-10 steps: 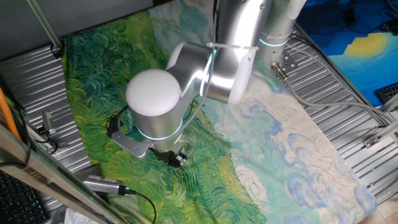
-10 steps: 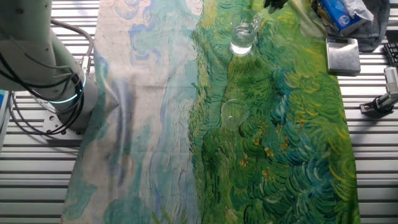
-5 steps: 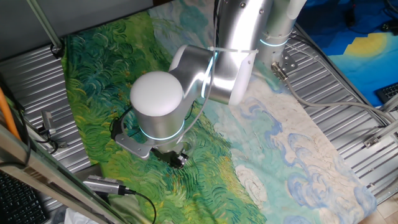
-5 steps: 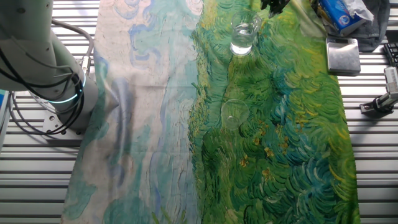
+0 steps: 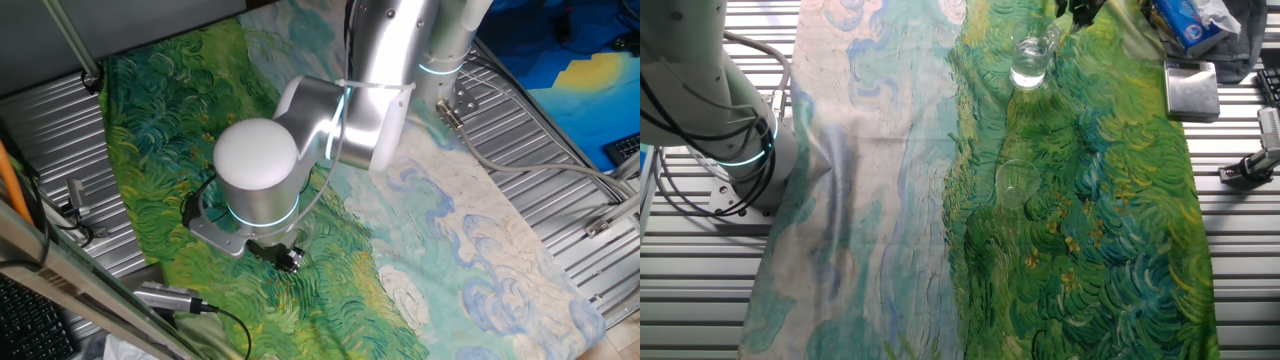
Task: Pour the water from one cup into another empty cup
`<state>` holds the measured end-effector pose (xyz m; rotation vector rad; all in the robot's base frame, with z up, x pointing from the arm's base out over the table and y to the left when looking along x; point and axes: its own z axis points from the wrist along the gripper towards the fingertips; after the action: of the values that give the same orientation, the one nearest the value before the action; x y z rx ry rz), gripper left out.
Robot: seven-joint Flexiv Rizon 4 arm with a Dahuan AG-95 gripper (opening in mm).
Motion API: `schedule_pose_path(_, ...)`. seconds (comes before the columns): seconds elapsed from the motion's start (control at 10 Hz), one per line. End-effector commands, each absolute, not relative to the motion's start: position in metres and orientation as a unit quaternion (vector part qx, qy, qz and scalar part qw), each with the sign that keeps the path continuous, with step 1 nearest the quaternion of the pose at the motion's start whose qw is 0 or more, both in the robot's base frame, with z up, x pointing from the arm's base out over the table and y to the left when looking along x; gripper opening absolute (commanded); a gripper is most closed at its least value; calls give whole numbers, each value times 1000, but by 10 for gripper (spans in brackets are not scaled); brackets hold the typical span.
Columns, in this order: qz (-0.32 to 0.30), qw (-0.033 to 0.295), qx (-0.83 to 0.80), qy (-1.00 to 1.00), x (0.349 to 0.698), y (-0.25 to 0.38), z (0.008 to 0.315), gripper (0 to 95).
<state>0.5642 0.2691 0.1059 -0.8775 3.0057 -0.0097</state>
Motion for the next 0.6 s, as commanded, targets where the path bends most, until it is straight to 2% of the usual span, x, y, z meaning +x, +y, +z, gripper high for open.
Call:
schedule_pose_path(0.1, -3, 6, -282, 959, 560, 268, 104, 380)
schedule_pose_path(0.6, -5, 12, -287, 958, 556, 267, 99, 380)
